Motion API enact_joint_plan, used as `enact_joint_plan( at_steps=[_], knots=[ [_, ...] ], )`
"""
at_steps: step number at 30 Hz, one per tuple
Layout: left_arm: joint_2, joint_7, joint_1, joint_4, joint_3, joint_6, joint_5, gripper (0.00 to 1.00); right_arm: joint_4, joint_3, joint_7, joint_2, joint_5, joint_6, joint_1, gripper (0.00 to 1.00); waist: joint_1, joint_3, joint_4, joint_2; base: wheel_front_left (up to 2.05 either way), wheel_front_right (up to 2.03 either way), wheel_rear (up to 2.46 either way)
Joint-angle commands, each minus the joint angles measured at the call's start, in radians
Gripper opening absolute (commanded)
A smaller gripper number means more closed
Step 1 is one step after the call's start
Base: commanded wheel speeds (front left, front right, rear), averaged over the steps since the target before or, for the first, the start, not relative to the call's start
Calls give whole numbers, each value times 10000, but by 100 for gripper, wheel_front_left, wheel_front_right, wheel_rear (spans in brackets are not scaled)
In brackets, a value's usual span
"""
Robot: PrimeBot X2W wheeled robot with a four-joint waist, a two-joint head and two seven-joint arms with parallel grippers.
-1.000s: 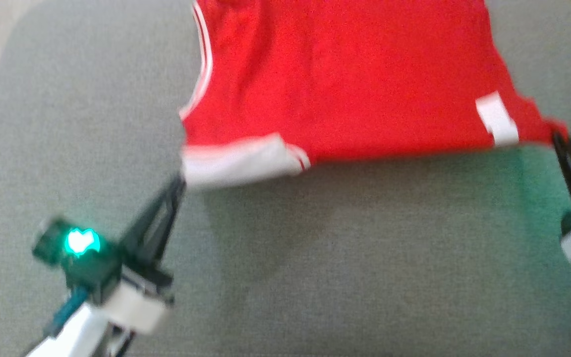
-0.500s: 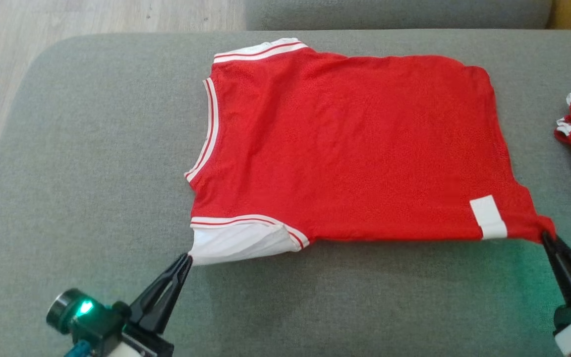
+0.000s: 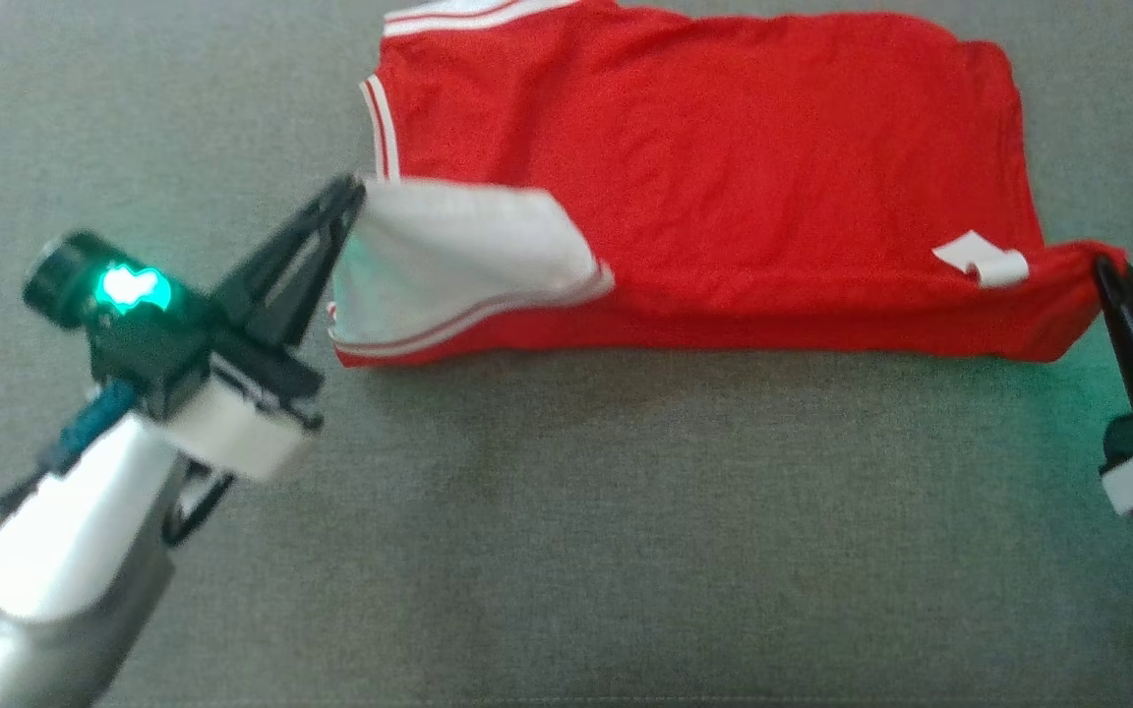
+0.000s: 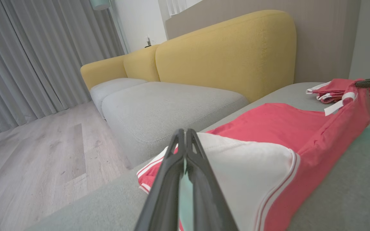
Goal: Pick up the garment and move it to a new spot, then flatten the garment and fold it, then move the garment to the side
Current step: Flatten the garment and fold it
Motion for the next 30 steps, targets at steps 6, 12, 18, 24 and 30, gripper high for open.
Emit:
enact_joint_plan(
  at_steps=[6, 12, 18, 24, 30],
  knots=[
    [121, -82, -1934, 839, 232, -110, 127, 0, 461, 780, 3, -298, -37, 65, -1353, 5, -2, 732, -343, 0, 0, 0, 0],
    [96, -126, -2793, 1721, -77, -138, 144, 0, 1135, 1423, -97, -77, -123, 65, -2596, 29, -2, 1031, -514, 0, 0, 0, 0],
    [-145, -137, -2824, 2541, -157, -144, -768, 67, 1912, 2085, -112, 114, 209, 65, -3245, 100, -2, 1052, -491, 0, 0, 0, 0],
    [-567, 31, -1662, 3023, 143, 269, -1752, 100, 2156, 2093, -226, 59, 366, 65, -2859, 100, -2, 586, -472, 0, 0, 0, 0],
    [-662, 724, -314, 2907, 119, 811, -2318, 100, 1971, 1976, -240, 204, 317, 65, -2458, 100, -2, 336, -665, 0, 0, 0, 0]
  ],
)
